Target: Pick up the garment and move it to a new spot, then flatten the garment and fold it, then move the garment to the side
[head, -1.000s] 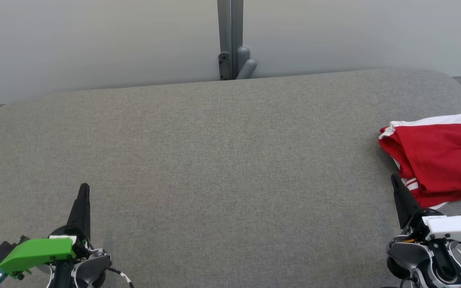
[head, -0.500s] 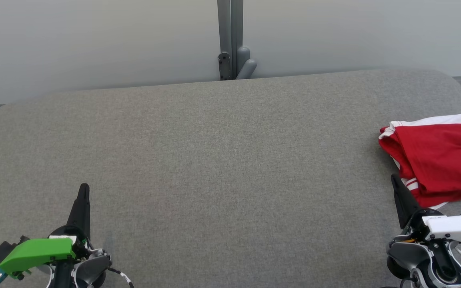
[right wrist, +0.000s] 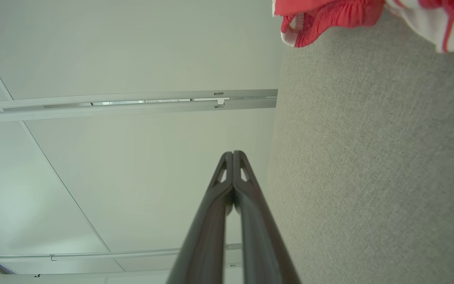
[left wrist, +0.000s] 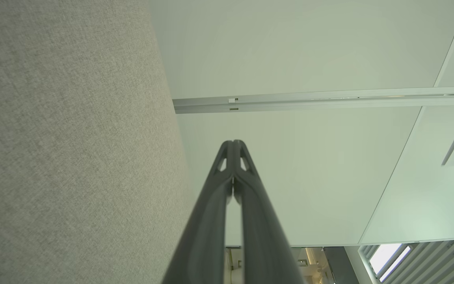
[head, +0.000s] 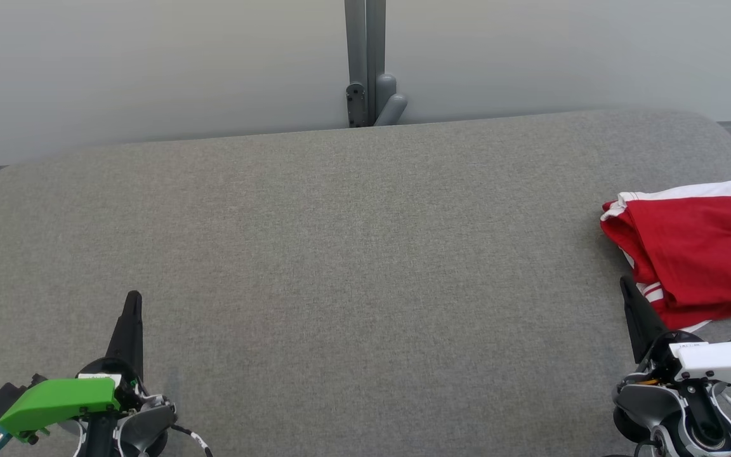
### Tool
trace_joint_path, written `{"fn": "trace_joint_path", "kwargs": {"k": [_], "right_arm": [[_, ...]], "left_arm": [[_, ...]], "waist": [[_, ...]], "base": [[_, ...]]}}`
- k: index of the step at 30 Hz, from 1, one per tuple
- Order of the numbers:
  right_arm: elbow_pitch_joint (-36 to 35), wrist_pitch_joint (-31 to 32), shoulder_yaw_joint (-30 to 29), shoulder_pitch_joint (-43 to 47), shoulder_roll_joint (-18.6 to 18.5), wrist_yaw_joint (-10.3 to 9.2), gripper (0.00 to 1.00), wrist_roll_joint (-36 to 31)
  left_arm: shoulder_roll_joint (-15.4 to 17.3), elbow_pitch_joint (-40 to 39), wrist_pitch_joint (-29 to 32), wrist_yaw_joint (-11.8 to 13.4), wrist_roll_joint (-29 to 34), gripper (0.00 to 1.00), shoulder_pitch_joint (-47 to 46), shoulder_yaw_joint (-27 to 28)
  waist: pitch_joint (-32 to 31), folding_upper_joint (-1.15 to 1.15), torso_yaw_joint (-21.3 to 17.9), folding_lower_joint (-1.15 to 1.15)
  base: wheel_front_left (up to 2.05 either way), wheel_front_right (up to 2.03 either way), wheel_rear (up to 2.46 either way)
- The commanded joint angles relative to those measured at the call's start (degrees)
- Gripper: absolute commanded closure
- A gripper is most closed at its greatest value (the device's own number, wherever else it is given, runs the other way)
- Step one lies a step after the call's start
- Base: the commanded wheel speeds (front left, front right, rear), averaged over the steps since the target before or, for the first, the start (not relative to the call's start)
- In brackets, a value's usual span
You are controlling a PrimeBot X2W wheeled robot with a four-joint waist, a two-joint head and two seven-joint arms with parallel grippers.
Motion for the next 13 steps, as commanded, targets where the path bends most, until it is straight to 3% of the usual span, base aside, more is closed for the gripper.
{"fn": "trace_joint_path", "kwargs": {"k": [1, 13], "right_arm": [[-0.2, 0.2, 0.1, -0.5, -0.2, 0.02, 1.0, 0.3], [-0.2, 0.2, 0.1, -0.5, -0.2, 0.02, 1.0, 0.3]], "left_arm": [[0.0, -0.1, 0.2, -0.2, 0.2, 1.0, -0.8, 0.1], [0.0, -0.1, 0.3, -0.2, 0.2, 1.0, -0.8, 0.1]], "waist": [[0.0, 0.0, 0.0, 0.0], [0.0, 0.0, 0.0, 0.0]], "base": [[0.0, 0.0, 0.0], [0.0, 0.0, 0.0]]}}
